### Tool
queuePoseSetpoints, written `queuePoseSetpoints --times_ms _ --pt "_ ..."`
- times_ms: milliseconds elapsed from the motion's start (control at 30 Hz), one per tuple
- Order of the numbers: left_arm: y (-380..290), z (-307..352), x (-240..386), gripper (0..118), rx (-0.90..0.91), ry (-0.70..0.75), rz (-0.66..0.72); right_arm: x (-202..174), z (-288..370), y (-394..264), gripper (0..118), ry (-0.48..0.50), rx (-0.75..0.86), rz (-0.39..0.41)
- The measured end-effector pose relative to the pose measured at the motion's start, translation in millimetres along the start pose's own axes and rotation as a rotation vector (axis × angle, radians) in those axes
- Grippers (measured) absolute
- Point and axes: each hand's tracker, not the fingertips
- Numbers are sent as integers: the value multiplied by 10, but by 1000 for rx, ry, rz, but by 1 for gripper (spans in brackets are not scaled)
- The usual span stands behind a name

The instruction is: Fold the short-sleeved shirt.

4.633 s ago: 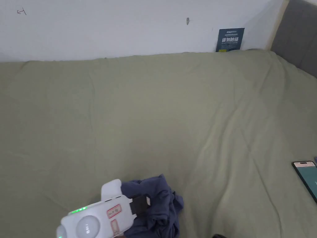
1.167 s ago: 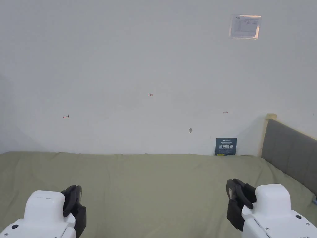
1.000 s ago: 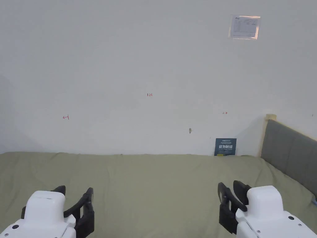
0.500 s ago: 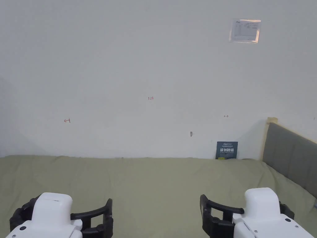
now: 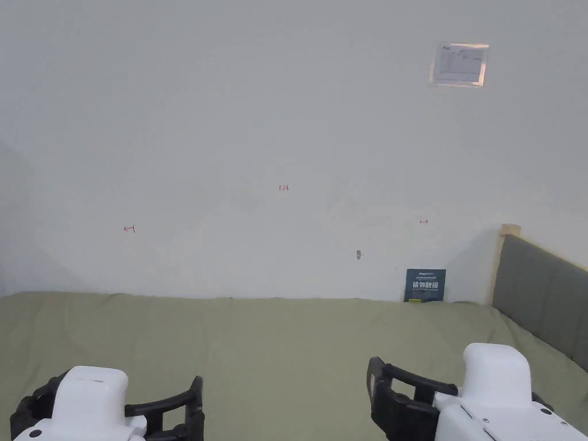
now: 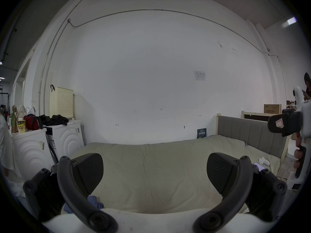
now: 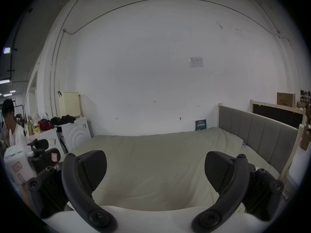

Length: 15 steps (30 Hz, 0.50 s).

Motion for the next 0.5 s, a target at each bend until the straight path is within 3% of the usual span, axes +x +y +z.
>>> queuePoseSetpoints --times_ms 200,333,500 --pt "-9 -11 -3 118 -1 6 5 61 30 42 116 -7 1 -28" --pt "-13 -24 -5 118 -1 5 13 138 27 39 116 13 33 -92" --pt "-7 -22 11 118 0 5 5 184 -4 11 116 -14 19 -58"
